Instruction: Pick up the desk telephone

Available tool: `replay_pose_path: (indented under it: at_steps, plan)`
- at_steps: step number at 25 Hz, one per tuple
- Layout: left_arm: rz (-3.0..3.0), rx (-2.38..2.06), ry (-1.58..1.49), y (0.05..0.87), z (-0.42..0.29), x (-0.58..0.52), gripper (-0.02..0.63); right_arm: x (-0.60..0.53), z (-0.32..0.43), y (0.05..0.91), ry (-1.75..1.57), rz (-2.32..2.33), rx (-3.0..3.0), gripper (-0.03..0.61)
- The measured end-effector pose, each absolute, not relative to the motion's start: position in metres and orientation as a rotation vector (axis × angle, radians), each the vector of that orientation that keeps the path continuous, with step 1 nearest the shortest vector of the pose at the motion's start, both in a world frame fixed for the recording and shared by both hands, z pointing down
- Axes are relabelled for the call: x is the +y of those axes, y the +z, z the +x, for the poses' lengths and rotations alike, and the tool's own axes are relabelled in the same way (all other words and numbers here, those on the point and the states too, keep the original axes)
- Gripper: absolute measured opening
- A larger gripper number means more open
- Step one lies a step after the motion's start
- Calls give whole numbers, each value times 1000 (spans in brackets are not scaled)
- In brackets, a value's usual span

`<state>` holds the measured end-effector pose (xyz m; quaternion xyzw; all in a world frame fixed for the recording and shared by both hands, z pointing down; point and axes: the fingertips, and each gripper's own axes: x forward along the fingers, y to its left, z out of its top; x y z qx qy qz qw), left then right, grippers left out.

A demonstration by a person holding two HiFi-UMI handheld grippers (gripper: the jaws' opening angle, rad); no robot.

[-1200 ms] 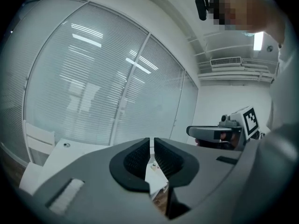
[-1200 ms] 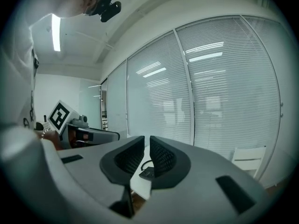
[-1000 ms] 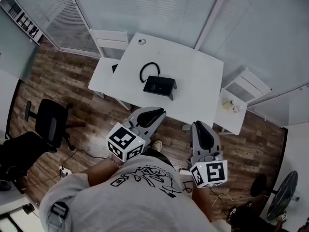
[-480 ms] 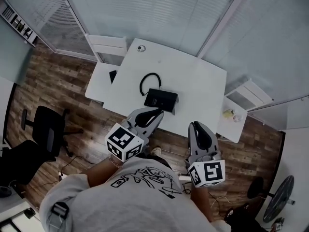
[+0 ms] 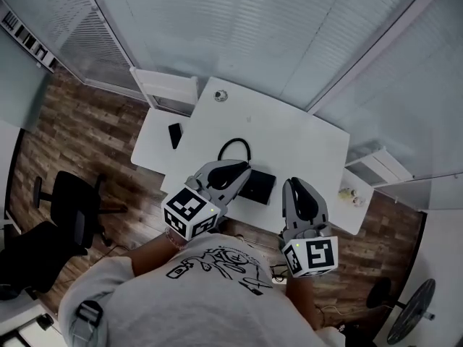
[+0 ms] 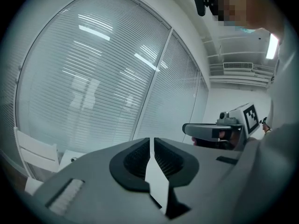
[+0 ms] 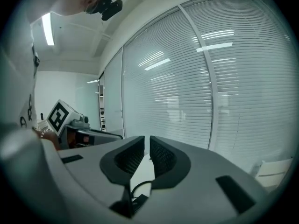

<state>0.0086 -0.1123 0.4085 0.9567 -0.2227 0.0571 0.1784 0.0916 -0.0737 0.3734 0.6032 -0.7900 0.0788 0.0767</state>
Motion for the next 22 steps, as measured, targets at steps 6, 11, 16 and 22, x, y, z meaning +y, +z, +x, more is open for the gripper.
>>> replay_pose_path:
  at_steps: [6,11,16,22]
  plan:
    - [2720,-611,172,407,15,-147,26,-104,97,373,236,1828,-2361,32]
    - [2726,-603,172,404,36,-153,26,-107,116,375,251,1835,-2360,32]
    - [2717,-622,135,394,57,-158,26,-109,138,370,239,1824,-2355,32]
    - [2720,-632,144,395,72,-159,26,-109,156,369,239,1823,-2358,32]
